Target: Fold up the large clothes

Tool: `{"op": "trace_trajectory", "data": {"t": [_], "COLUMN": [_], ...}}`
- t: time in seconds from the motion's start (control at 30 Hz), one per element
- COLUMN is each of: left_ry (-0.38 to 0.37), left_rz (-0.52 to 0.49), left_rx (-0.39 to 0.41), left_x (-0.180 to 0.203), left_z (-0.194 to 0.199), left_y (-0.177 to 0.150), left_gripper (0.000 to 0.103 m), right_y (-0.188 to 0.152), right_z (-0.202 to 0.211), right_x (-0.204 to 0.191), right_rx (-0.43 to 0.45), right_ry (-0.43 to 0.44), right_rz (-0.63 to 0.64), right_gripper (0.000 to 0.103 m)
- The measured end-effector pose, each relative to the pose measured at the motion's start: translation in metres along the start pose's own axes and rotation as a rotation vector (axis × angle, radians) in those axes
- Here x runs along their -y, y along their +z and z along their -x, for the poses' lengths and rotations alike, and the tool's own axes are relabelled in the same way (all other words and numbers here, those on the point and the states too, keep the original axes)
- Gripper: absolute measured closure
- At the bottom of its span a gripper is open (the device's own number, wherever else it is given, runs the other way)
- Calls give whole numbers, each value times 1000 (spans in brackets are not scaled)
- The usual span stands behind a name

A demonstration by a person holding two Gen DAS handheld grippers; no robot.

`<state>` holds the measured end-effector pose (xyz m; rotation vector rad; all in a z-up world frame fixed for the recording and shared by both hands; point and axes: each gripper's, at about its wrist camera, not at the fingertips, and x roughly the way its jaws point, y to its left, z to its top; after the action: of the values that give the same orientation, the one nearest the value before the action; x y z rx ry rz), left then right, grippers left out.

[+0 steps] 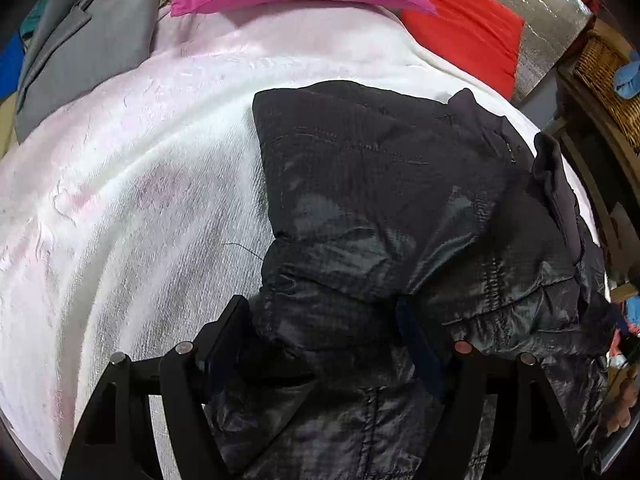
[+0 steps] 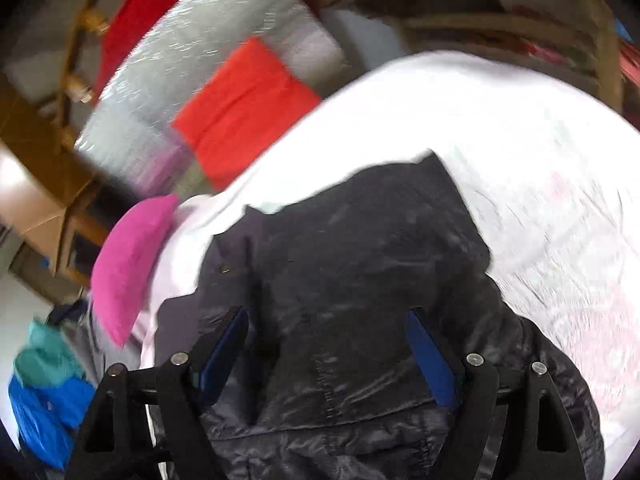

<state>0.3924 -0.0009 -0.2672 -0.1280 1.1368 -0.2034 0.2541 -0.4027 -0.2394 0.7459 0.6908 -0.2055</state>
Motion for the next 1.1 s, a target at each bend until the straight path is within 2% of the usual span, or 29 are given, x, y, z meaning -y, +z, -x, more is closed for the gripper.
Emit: {"op": "trace_trajectory", "data": {"t": [0.1,0.23,0.37,0.43,0.53,0.6,0.67,0.73,0.87,0.9,0.97,1.03,1.1], "left_ry": [15,8,11,10,7,5,3,2,3,5,12,11,-6], "left_rz": [-5,-3,-6,-11,-12,-15,-19,-27,-28,-29,-36,-41,-42], "left_rx": [-3,-5,-14,-16,-17,-19,-22,-20,-12,-7,10,33,60], "left_x": [6,7,6,7,7,8,8,9,8,8,11,15,16], "left_z": [-4,-5,-3,-2,-2,-3,-3,-3,1,3,6,12,19], "left_y": [1,3,4,5,8,9,9,8,7,6,6,5,5], "left_gripper": [26,26,26,26,26,26,26,26,26,26,26,26,26], "right_y": [-21,-53,-68,-75,-72,-54,-37,-13,14,17,20,22,23], "right_z": [-13,-31,-53,-68,-100,-111,-104,-85,-41,-32,-17,-13,-18], "right_x": [-48,-104,-146,-170,-185,-177,-154,-110,-21,-1,40,61,66], "right_rx": [-49,-60,-70,-66,-71,-72,-61,-29,8,3,-23,-50,-75], "right_ry": [44,14,2,-53,-175,-221,-236,-221,-205,-167,-10,127,199], "right_rz": [188,446,576,647,698,644,526,339,48,-17,-163,-269,-300], "right_gripper": [19,18,17,14,14,15,16,16,16,16,16,16,16]}}
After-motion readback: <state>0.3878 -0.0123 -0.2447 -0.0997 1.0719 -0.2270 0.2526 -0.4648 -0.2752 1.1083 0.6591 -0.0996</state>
